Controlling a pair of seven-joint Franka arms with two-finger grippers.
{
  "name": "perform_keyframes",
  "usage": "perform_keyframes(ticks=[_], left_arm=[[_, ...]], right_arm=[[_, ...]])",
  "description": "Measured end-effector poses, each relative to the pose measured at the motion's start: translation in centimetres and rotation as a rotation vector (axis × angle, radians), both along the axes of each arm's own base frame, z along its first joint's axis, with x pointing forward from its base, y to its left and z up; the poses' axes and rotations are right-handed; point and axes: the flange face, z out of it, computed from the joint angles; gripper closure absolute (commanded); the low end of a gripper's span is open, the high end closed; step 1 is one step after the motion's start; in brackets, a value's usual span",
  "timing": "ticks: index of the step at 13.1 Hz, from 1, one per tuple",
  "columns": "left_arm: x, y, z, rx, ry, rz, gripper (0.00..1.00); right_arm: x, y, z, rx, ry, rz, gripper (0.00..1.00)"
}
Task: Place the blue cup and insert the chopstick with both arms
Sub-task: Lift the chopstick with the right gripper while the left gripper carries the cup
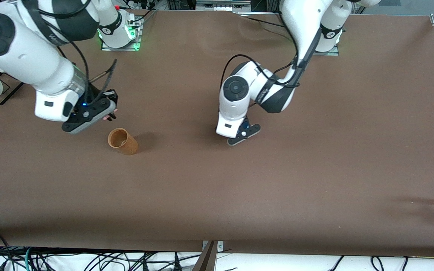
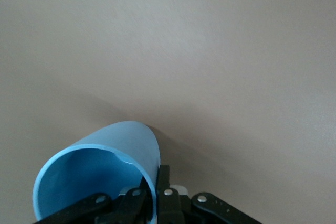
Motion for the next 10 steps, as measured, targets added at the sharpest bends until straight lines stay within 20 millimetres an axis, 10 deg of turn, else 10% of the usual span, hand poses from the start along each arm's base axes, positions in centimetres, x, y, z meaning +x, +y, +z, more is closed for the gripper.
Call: perform_keyframes(ticks=[4, 8, 10], left_arm=[[0.1, -2.4, -2.1, 0.006, 0.000, 0.054, 1.00], [1.0, -1.8, -2.0, 0.007, -0.013, 0.034, 0.00], [1.6, -1.2, -1.8, 0.004, -0.018, -0.017, 0.00]], right_arm=[[-0.1, 1.6, -1.4, -0.007, 0.022, -0.012, 1.00], [0.0, 1.6, -1.6, -0.009, 0.027, -0.036, 1.00], [0.0, 1.8, -1.7, -0.009, 0.030, -0.051, 1.00]])
